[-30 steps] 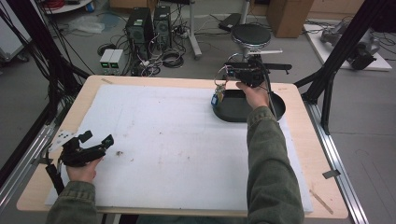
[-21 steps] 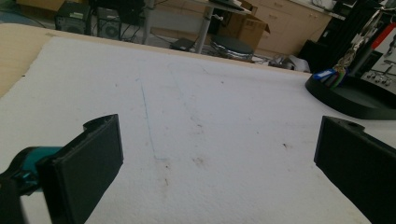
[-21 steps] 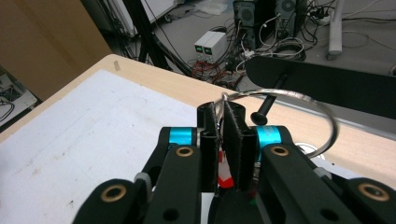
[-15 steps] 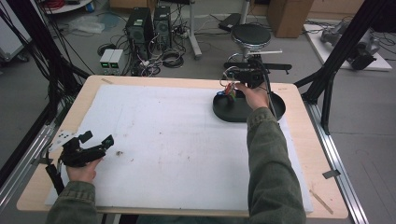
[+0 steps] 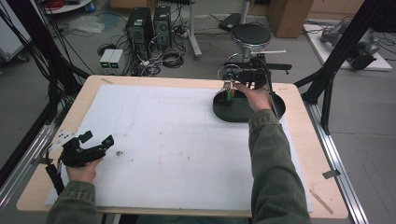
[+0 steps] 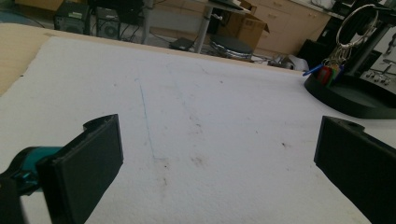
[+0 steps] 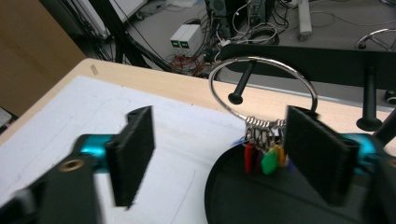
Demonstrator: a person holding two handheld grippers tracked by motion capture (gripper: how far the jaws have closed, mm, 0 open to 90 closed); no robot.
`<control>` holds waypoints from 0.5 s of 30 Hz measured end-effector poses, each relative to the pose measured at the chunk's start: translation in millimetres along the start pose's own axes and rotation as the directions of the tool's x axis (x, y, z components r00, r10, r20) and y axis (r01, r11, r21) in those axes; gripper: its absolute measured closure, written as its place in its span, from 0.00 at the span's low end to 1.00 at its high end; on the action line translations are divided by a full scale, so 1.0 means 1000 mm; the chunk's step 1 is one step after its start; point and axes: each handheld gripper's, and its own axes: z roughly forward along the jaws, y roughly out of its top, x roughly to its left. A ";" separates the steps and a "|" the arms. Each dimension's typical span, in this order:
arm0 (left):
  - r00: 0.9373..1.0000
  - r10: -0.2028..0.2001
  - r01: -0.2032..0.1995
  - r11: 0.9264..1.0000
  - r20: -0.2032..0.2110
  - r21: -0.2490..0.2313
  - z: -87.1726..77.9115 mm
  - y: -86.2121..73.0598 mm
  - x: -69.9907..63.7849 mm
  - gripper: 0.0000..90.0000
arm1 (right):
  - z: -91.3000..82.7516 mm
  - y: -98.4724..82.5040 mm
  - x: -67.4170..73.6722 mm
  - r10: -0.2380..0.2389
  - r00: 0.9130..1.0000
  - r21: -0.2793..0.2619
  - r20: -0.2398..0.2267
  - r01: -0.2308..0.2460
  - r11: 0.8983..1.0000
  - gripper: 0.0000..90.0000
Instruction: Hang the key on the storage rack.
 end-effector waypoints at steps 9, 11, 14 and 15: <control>1.000 0.000 0.000 1.000 0.001 0.001 0.000 0.000 0.000 0.02 | 0.002 -0.011 0.006 -0.055 0.998 0.103 -0.035 0.058 0.993 0.00; 1.000 0.002 -0.002 1.000 0.001 0.001 0.000 0.000 0.000 0.02 | 0.002 -0.013 0.008 -0.070 0.997 0.117 -0.021 0.072 0.991 0.00; 1.000 0.002 -0.002 1.000 -0.002 0.003 0.000 0.000 0.000 0.02 | 0.000 -0.016 0.011 -0.078 0.997 0.129 -0.017 0.080 0.988 0.00; 1.000 0.002 -0.002 1.000 -0.002 0.002 0.000 0.000 0.000 0.02 | -0.002 -0.017 0.012 -0.078 0.997 0.118 -0.017 0.080 0.990 0.00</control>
